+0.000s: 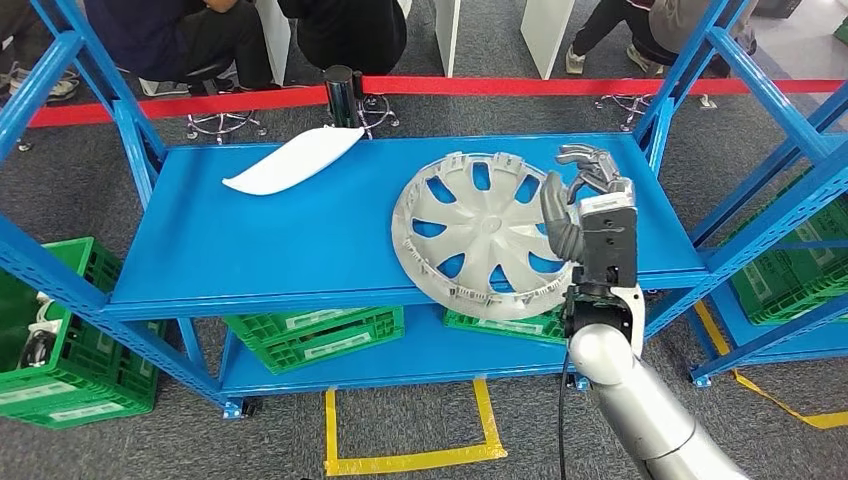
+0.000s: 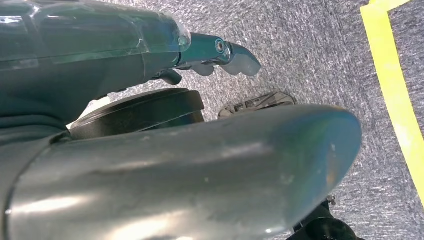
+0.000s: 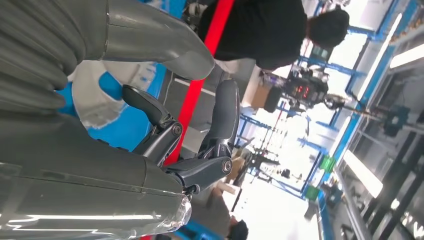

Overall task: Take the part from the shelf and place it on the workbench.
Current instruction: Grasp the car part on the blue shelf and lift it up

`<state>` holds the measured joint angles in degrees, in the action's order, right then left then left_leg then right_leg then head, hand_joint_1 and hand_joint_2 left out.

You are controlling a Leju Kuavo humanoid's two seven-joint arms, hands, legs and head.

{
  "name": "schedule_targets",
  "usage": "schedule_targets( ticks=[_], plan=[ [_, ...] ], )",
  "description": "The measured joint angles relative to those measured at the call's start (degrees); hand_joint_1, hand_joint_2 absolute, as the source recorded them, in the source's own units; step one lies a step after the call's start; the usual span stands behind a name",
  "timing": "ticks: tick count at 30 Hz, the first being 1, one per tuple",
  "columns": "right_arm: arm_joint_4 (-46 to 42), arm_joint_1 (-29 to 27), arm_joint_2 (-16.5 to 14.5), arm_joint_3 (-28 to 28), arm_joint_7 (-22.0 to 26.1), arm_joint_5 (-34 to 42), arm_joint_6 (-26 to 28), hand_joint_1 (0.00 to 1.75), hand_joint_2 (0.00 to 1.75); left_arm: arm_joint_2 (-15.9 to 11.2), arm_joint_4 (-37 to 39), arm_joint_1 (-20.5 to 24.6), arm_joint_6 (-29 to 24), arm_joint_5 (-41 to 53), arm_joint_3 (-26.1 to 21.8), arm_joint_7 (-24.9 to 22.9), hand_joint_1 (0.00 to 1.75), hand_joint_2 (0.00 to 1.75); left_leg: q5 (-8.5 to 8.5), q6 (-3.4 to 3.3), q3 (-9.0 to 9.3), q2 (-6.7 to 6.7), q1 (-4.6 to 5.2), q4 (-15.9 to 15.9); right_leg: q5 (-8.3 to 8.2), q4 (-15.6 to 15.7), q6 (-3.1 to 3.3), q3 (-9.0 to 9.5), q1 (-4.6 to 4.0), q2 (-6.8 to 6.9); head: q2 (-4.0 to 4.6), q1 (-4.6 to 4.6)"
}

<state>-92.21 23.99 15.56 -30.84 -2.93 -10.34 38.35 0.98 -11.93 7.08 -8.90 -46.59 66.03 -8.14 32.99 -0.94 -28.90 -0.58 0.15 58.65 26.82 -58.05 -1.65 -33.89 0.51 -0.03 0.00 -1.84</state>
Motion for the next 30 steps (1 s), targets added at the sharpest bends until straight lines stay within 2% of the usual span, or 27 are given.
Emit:
schedule_targets(
  ticks=[9,12,14,16,18,20,27,30],
  plan=[
    [-1.6,-1.0,1.0,2.3,-2.1,2.7,-0.4,1.75,1.75,0.0,0.0,0.0,0.0,0.2,0.0,0.1,0.0,0.0,0.0,0.0,0.03,0.3,-0.01,0.0,0.0,0.0,0.0,0.0,0.0,-0.17,0.0,0.01],
    [-1.6,-0.5,1.9,2.1,-5.5,3.2,-4.0,1.75,1.75,0.0,0.0,0.0,0.0,0.1,0.0,0.3,0.0,0.0,0.0,0.0,-0.02,0.39,-0.02,0.0,0.0,0.0,0.0,0.0,0.0,-0.19,0.0,-0.01],
    [-1.5,0.7,2.9,1.3,-10.3,3.3,-11.2,0.91,1.75,-0.1,0.0,0.0,0.3,-0.2,0.0,0.4,0.0,0.0,0.01,0.0,-0.07,0.56,-0.02,0.0,-0.01,0.0,-0.01,0.0,0.01,-0.24,0.0,-0.02],
    [-1.6,3.0,4.4,-0.4,-15.9,4.9,-22.1,0.03,1.75,-0.1,0.0,0.0,0.7,-0.4,0.0,0.5,0.0,0.0,0.01,0.01,-0.08,0.74,-0.02,0.0,-0.02,0.0,-0.02,-0.01,0.01,-0.32,0.0,-0.01],
    [-1.7,5.6,5.8,-2.9,-20.0,7.7,-32.4,0.0,1.75,-0.2,0.0,0.0,1.2,-0.6,0.0,0.6,0.0,0.0,0.01,0.01,-0.06,0.8,-0.02,0.0,-0.03,0.0,-0.03,-0.02,0.0,-0.34,0.0,0.01],
    [-1.9,8.0,7.1,-5.7,-22.3,9.6,-38.1,0.0,1.75,-0.3,0.0,0.0,1.4,-0.7,0.0,0.7,0.0,0.0,0.01,0.0,-0.05,0.78,-0.02,0.0,-0.03,0.0,-0.04,-0.02,0.0,-0.33,0.0,0.0],
    [-2.7,15.0,10.1,-15.8,-28.9,16.2,-48.4,0.0,1.75,-0.3,0.0,0.0,1.5,-1.3,0.0,0.7,0.0,0.0,0.02,0.02,-0.03,1.06,-0.05,0.0,-0.03,0.0,-0.03,-0.02,0.0,-0.48,0.0,0.0],
    [-3.1,18.2,10.8,-20.7,-32.3,18.2,-51.0,0.0,1.75,-0.3,0.0,0.0,1.5,-1.5,0.0,0.6,0.0,0.0,0.02,0.02,-0.02,1.07,-0.05,0.0,-0.03,0.0,-0.03,-0.03,0.0,-0.49,0.0,-0.02]
  ],
)
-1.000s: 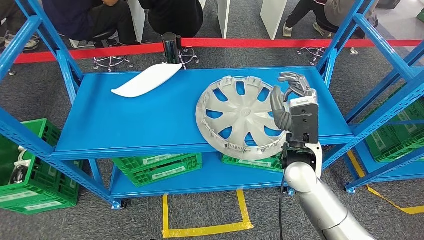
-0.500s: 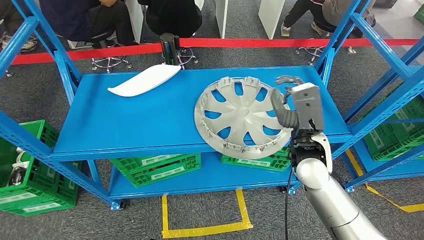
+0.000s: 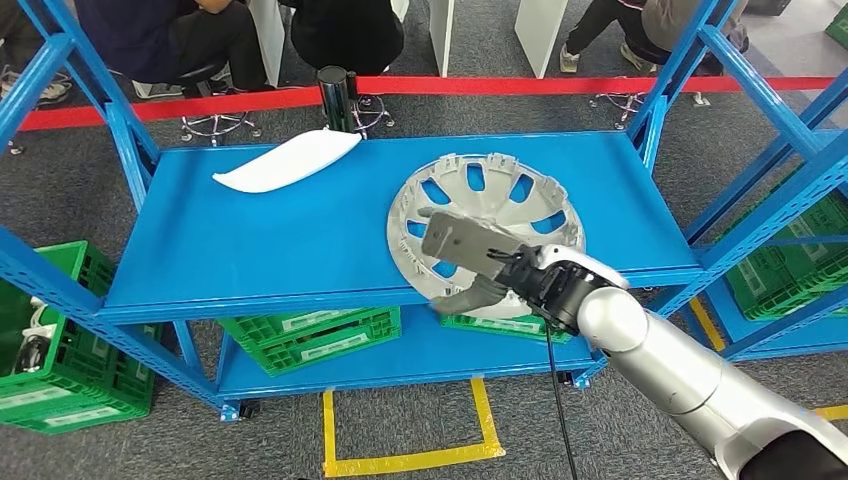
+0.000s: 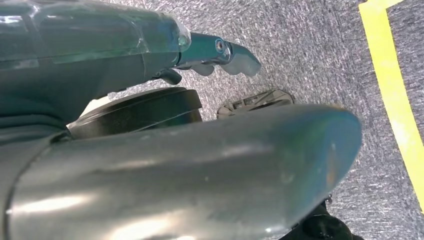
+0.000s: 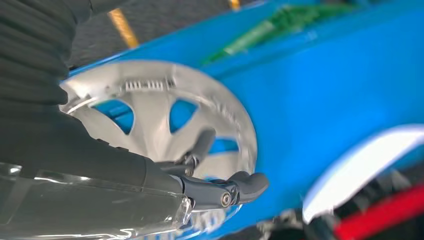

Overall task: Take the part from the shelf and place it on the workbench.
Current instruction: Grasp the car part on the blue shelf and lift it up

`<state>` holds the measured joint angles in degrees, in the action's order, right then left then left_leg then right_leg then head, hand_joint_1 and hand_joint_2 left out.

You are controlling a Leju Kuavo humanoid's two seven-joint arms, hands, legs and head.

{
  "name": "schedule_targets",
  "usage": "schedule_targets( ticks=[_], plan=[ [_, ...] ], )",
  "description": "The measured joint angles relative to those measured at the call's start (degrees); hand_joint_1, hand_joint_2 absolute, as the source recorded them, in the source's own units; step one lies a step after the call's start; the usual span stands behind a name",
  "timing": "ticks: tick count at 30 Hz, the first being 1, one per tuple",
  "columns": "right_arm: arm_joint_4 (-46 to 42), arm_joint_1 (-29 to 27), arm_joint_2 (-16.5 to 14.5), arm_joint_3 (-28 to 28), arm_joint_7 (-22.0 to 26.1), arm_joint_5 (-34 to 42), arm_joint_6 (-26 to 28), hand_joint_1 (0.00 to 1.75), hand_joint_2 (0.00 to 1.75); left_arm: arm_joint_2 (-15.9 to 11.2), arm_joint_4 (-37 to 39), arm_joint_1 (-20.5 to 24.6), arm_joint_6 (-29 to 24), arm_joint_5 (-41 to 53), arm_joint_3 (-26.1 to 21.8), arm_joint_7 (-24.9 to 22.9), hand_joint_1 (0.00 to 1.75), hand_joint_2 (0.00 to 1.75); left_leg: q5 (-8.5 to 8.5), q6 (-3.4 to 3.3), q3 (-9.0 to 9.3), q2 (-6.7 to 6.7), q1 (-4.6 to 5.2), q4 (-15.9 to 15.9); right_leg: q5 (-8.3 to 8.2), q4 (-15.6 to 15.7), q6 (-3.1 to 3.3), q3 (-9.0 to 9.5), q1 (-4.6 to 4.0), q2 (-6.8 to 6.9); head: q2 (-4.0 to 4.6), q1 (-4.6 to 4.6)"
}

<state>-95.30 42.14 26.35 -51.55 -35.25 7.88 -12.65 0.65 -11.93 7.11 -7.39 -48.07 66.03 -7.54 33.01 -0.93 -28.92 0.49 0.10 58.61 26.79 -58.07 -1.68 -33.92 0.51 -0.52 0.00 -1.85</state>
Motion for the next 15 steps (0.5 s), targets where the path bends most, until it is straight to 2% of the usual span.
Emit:
schedule_targets(
  ticks=[11,15],
  plan=[
    [-0.2,6.0,1.6,-10.5,-3.9,1.9,-1.7,0.0,1.75,0.0,0.0,0.0,-0.1,-0.4,0.0,-0.2,0.0,0.0,0.0,0.0,0.04,-0.14,0.01,0.0,0.0,0.0,0.0,0.0,0.0,0.02,0.0,-0.01],
    [0.2,9.4,2.6,-14.6,-4.5,3.9,-0.7,0.0,1.75,0.0,0.0,0.0,-0.2,-0.9,0.0,-0.3,0.0,0.0,0.0,0.0,0.03,-0.22,0.01,0.0,0.0,0.0,0.0,0.0,0.0,0.04,0.0,-0.02]
  ],
)
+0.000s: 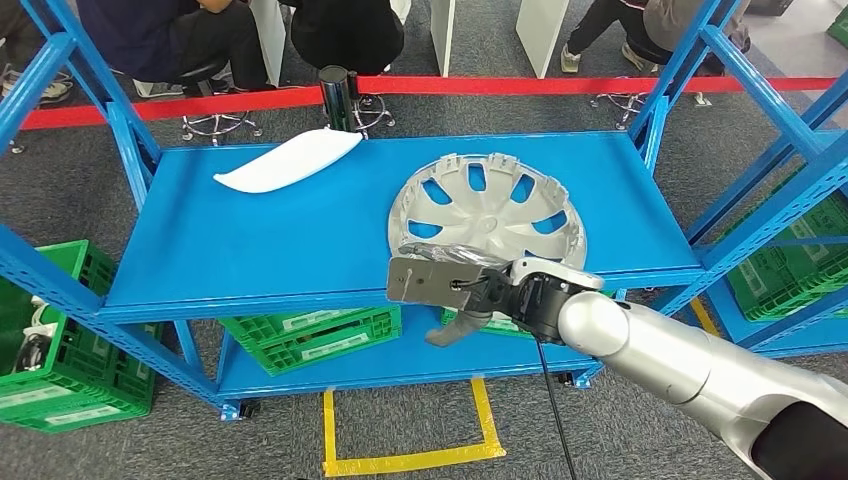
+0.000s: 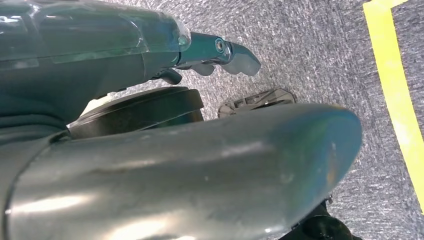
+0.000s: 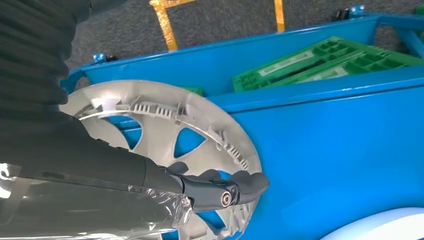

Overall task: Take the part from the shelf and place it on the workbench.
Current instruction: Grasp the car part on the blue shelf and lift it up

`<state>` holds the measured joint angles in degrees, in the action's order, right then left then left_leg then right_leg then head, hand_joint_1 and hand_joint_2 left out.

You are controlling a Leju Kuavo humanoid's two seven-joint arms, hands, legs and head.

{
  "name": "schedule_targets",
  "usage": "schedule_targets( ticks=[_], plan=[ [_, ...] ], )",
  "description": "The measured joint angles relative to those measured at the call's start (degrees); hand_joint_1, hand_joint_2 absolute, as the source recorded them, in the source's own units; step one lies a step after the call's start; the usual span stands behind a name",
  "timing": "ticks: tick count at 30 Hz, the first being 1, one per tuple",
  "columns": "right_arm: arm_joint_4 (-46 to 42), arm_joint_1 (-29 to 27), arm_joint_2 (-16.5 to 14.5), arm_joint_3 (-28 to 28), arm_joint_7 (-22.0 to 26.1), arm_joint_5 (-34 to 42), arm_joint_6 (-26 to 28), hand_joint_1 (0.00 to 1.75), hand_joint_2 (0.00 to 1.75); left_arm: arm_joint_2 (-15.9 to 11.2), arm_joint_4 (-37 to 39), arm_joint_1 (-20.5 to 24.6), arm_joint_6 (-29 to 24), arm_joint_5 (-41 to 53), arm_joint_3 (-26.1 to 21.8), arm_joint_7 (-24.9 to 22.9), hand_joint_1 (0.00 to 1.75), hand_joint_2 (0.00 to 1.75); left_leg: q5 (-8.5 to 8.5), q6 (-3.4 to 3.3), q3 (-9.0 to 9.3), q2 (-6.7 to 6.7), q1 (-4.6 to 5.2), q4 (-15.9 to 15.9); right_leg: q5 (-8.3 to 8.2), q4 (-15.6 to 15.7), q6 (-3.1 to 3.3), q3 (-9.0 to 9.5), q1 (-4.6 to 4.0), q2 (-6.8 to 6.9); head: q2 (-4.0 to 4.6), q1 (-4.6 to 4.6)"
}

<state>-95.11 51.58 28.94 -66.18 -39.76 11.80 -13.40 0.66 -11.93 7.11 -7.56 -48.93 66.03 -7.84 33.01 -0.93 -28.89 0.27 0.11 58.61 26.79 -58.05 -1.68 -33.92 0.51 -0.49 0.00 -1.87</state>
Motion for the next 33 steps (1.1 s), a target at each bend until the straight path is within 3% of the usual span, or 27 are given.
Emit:
schedule_targets(
  ticks=[13,33],
  plan=[
    [5.2,9.7,5.1,-12.0,-0.3,2.7,4.0,0.0,1.75,0.0,0.0,0.0,-0.2,-0.9,0.0,-0.3,0.0,0.0,0.0,0.0,-0.03,-0.46,0.01,0.0,0.0,0.0,0.0,0.01,0.0,0.21,0.0,-0.02],
    [13.2,8.9,10.1,-18.9,-0.3,5.4,5.9,0.0,1.75,-0.2,0.0,0.0,-0.2,-0.4,0.0,-0.2,0.0,0.0,0.0,0.0,-0.04,-0.53,0.01,0.0,0.0,0.1,0.0,0.01,-0.01,0.27,0.0,-0.03]
  ],
)
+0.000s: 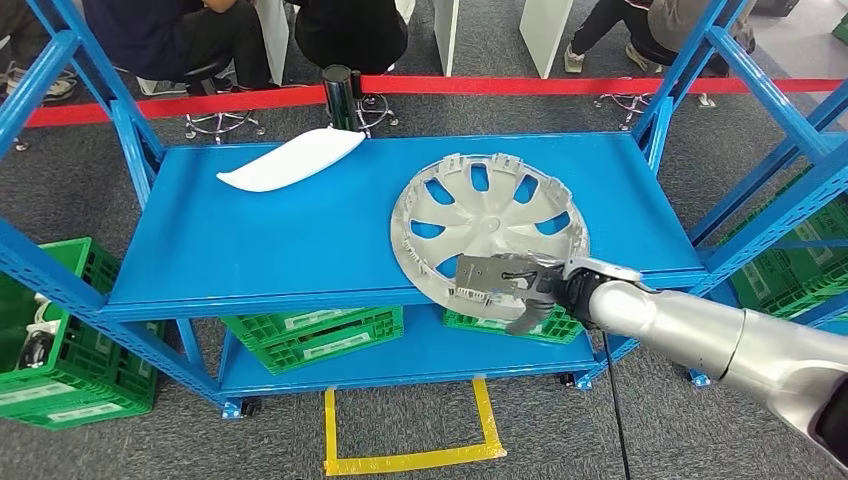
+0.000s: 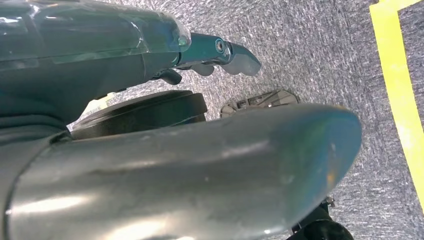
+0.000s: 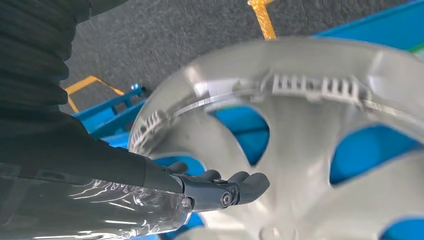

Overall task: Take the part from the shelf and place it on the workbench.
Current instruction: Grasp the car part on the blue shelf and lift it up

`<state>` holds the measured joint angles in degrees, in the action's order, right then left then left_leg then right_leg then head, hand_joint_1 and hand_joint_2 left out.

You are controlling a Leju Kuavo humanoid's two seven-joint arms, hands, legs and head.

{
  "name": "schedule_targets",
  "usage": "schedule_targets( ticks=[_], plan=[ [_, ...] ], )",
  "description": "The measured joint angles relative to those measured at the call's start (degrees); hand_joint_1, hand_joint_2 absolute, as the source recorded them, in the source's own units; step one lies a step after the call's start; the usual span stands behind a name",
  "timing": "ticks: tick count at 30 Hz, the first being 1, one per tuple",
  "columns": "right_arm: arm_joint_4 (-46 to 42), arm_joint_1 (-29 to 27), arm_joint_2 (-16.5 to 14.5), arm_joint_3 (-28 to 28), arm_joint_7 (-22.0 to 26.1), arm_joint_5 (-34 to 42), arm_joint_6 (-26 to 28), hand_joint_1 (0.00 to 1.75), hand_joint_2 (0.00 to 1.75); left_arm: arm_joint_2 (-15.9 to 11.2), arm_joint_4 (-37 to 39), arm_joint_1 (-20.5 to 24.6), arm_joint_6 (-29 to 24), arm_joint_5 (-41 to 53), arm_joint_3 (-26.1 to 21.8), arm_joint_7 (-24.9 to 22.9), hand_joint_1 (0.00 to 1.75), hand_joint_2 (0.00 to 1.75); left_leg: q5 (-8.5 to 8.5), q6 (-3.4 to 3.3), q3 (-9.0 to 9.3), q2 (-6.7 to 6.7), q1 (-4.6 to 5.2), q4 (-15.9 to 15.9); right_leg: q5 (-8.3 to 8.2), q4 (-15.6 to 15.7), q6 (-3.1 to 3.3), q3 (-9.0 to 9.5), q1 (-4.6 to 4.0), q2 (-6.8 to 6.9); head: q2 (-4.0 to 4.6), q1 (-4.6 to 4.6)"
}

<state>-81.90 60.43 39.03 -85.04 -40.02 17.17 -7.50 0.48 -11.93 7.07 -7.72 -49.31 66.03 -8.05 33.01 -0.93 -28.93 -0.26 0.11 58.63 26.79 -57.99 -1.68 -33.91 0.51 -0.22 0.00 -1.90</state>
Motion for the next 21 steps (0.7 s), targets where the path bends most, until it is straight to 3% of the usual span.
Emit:
schedule_targets(
  ticks=[8,15,21],
  plan=[
    [-0.4,-4.1,-0.8,0.2,0.2,-5.4,5.9,0.0,1.75,0.0,0.0,0.0,0.0,0.0,0.0,-0.1,0.0,0.0,0.0,0.0,0.0,0.15,-0.02,0.0,0.0,0.0,0.0,0.01,-0.01,-0.01,0.0,0.01],
    [-1.1,-12.9,-3.6,8.6,4.4,-19.2,3.5,0.0,1.75,0.0,0.0,0.0,0.0,-0.1,0.0,0.0,0.0,0.0,0.0,0.0,-0.03,0.45,-0.02,-0.1,0.0,0.0,0.0,0.01,-0.01,-0.05,0.0,-0.02],
    [-1.1,-16.3,-5.3,14.1,5.5,-21.4,3.2,0.0,1.75,0.0,0.0,0.0,0.0,-0.1,0.0,0.0,0.0,0.0,0.01,-0.01,0.02,0.61,-0.02,-0.1,0.0,0.0,0.0,0.01,0.0,-0.16,0.0,-0.02]
  ],
)
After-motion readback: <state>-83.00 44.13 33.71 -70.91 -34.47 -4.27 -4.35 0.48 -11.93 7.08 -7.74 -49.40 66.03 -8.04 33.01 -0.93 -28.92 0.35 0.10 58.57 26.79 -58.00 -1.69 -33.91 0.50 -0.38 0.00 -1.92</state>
